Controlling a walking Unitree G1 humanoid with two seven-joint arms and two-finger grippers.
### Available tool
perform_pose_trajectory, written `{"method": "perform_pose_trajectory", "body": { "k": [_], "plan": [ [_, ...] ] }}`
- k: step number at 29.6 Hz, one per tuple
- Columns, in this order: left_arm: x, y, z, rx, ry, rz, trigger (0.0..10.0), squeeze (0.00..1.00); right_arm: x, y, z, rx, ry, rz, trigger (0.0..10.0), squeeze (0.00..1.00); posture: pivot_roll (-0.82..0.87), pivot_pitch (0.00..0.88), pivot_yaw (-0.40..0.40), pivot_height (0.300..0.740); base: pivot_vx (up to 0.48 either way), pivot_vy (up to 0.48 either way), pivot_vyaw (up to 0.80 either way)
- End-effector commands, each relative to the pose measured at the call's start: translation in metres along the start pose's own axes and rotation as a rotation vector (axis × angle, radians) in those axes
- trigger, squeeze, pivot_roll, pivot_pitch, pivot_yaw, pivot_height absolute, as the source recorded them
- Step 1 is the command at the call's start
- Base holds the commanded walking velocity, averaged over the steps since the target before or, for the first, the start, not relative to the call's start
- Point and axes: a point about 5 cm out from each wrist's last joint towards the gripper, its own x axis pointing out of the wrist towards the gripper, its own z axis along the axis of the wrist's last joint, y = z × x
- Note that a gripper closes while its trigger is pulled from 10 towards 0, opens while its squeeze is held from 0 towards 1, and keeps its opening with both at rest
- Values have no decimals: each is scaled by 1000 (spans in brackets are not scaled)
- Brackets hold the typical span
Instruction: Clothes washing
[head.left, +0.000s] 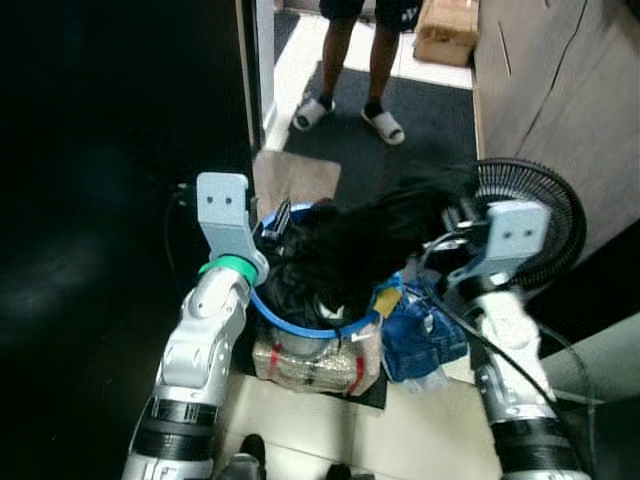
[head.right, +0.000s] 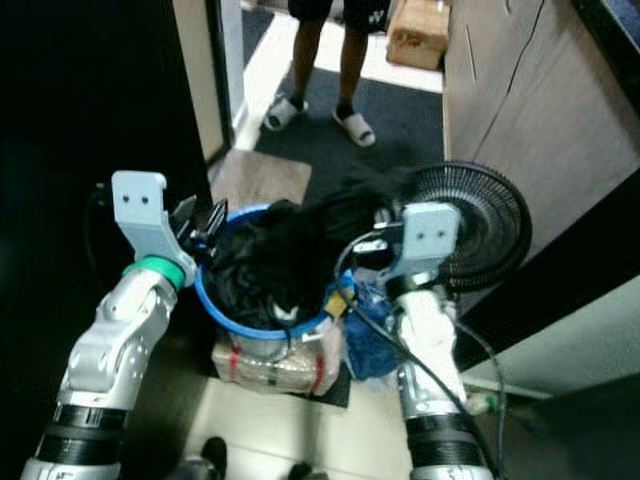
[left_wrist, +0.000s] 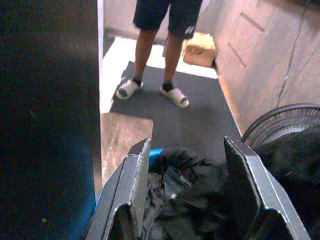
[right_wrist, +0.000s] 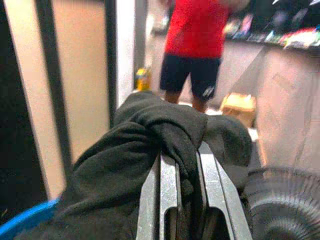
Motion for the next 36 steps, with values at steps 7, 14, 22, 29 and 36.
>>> {"method": "perform_pose_trajectory", "body": {
  "k": [7,14,22,29,36],
  "plan": [
    [3,-1,31,-81,-59,-44,10000,0,-7,-13,38,-219,-116,-27,10000,0,-28,60,82,740,0,0,0],
    [21,6,92,-35,-258,-48,10000,0,21,-1,56,-258,-170,25,10000,0,-17,17,59,740,0,0,0],
    [17,0,87,13,-268,-35,10000,0,26,15,42,-119,-93,36,10000,0,-2,0,24,740,0,0,0],
    [16,-2,83,-10,-241,-35,10000,0,22,23,33,-78,-35,51,10000,0,1,2,15,740,0,0,-571],
    [17,-6,77,-18,-225,-43,10000,0,22,22,31,-67,-23,49,10000,0,-4,8,19,740,0,0,-800]
  ]
}}
